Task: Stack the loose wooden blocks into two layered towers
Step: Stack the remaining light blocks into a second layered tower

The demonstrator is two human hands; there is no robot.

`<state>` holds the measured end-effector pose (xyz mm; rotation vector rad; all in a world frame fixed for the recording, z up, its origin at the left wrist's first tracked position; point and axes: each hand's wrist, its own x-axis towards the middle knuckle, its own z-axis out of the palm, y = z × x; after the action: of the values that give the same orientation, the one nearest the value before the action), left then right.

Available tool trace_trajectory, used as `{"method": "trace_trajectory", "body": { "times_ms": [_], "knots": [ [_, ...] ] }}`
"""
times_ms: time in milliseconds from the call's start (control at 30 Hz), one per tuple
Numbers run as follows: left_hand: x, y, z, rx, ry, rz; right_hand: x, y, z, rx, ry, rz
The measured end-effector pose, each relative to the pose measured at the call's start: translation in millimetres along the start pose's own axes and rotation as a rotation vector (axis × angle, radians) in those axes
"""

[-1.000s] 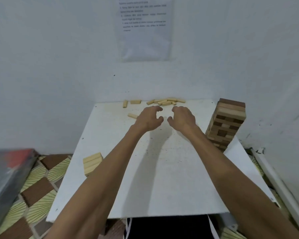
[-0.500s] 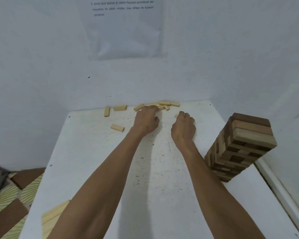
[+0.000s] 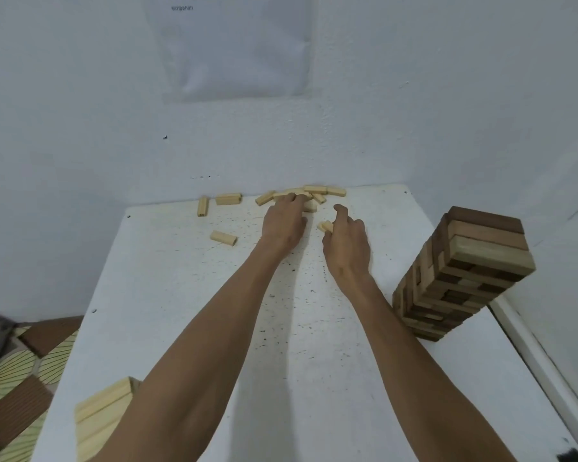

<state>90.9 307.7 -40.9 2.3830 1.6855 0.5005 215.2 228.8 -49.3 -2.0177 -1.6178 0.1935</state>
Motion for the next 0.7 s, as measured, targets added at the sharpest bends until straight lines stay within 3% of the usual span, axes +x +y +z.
{"method": "trace_trajectory", "body": {
  "times_ms": [233,333,467,700],
  "knots": [
    [-19.0,-1.4,3.4,-0.055,0.017,-0.046,-33.8,1.1,-17.8,0.025,-0.053,-0.015],
    [-47.7,3.0,-3.8,-0.234,0.022,-0.114,-53.5,0.6,-26.4,0.037,-0.077,-0.03],
    [-112.0,15.1,-11.8,-0.523,0.163,-0.255,-82.9,-0.5,-34.9,0.031,-0.107,-0.082],
    [-236.6,35.4,-22.1,-0.624,0.318,-0.248,-161.8,1.7,-57.3,0.045,-0.211,-0.2]
  ]
}}
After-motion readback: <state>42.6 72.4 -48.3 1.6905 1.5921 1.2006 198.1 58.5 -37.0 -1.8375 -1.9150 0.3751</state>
